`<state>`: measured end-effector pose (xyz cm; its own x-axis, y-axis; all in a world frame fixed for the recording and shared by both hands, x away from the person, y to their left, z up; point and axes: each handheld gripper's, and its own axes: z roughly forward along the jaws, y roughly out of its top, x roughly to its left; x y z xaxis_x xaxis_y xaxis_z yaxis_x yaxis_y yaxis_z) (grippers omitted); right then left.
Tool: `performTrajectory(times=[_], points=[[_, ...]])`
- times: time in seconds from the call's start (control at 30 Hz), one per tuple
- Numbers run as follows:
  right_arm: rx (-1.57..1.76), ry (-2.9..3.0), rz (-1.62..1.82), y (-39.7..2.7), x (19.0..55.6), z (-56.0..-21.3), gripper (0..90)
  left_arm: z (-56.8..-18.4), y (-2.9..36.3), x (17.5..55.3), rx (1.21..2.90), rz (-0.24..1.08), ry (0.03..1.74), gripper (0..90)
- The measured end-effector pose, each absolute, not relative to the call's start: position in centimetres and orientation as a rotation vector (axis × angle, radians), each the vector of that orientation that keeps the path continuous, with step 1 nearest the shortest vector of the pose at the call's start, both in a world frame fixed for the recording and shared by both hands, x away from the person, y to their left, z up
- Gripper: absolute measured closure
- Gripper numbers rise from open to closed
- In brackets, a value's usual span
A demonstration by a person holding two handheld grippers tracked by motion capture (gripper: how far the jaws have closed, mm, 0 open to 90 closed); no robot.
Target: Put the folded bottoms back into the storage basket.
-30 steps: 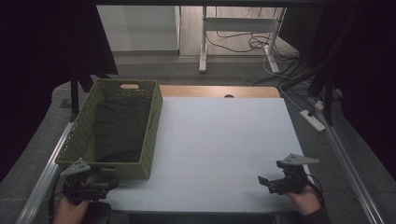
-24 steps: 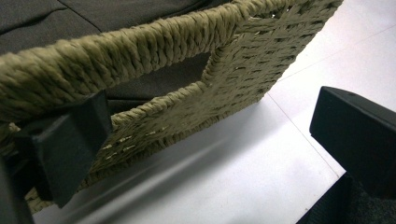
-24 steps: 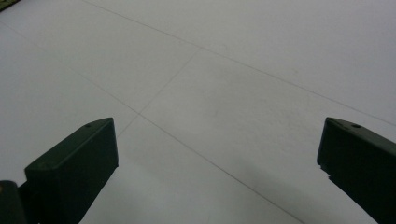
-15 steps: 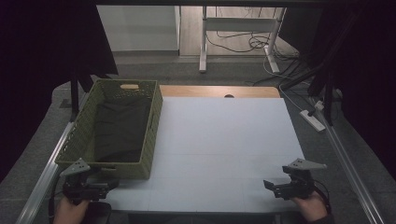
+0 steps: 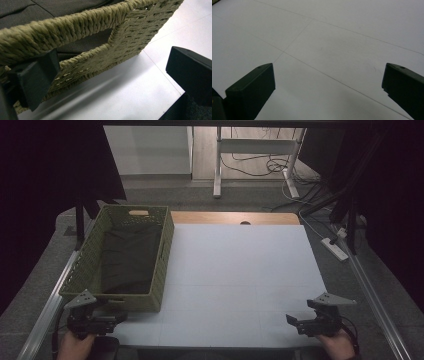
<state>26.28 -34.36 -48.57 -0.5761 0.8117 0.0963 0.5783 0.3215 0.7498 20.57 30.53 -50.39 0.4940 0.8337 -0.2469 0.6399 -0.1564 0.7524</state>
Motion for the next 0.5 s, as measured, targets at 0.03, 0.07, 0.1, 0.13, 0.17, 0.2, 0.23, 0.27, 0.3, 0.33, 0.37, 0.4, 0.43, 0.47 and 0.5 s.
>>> performTrajectory(times=[0.03, 0.07, 0.1, 0.13, 0.17, 0.2, 0.23, 0.27, 0.3, 0.33, 0.37, 0.4, 0.43, 0.47, 0.5], points=[[1.249, 2.29, 1.109, -34.4, 26.21, -48.56, 0.0, -50.39, 30.53, 20.58, 1.879, 0.284, 1.224, 0.0], [1.251, 2.287, 1.107, -34.44, 26.14, -48.54, 0.0, -50.39, 30.54, 20.58, 1.879, 0.283, 1.224, 0.0], [1.251, 2.285, 1.103, -34.49, 26.06, -48.51, 0.0, -50.4, 30.54, 20.58, 1.879, 0.283, 1.225, 0.0], [1.251, 2.282, 1.101, -34.54, 25.99, -48.5, 0.0, -50.4, 30.54, 20.57, 1.879, 0.283, 1.224, 0.0], [1.251, 2.282, 1.099, -34.58, 25.93, -48.49, 0.0, -50.4, 30.55, 20.57, 1.879, 0.283, 1.224, 0.0], [1.251, 2.282, 1.096, -34.62, 25.87, -48.48, 0.0, -50.41, 30.55, 20.57, 1.88, 0.282, 1.225, 0.0], [1.254, 2.281, 1.093, -34.64, 25.81, -48.47, 0.0, -50.41, 30.55, 20.57, 1.88, 0.283, 1.224, 0.0], [1.258, 2.28, 1.089, -34.65, 25.75, -48.46, 0.0, -50.41, 30.55, 20.56, 1.881, 0.282, 1.224, 0.0], [1.259, 2.279, 1.085, -34.68, 25.71, -48.45, 0.0, -50.42, 30.55, 20.56, 1.881, 0.282, 1.224, 0.0], [1.262, 2.276, 1.083, -34.7, 25.68, -48.44, 0.0, -50.42, 30.56, 20.56, 1.881, 0.282, 1.224, 0.0], [1.265, 2.274, 1.082, -34.71, 25.66, -48.44, 0.0, -50.42, 30.56, 20.56, 1.881, 0.282, 1.224, 0.0], [1.266, 2.274, 1.083, -34.72, 25.67, -48.45, 0.0, -50.42, 30.56, 20.57, 1.881, 0.281, 1.224, 0.0], [1.267, 2.277, 1.081, -34.72, 25.7, -48.46, 0.0, -50.41, 30.56, 20.58, 1.88, 0.28, 1.225, 0.0], [1.266, 2.28, 1.075, -34.69, 25.73, -48.49, 0.0, -50.4, 30.55, 20.6, 1.879, 0.28, 1.227, 0.0], [1.263, 2.282, 1.07, -34.67, 25.76, -48.54, 0.0, -50.4, 30.55, 20.6, 1.879, 0.28, 1.227, 0.0]])
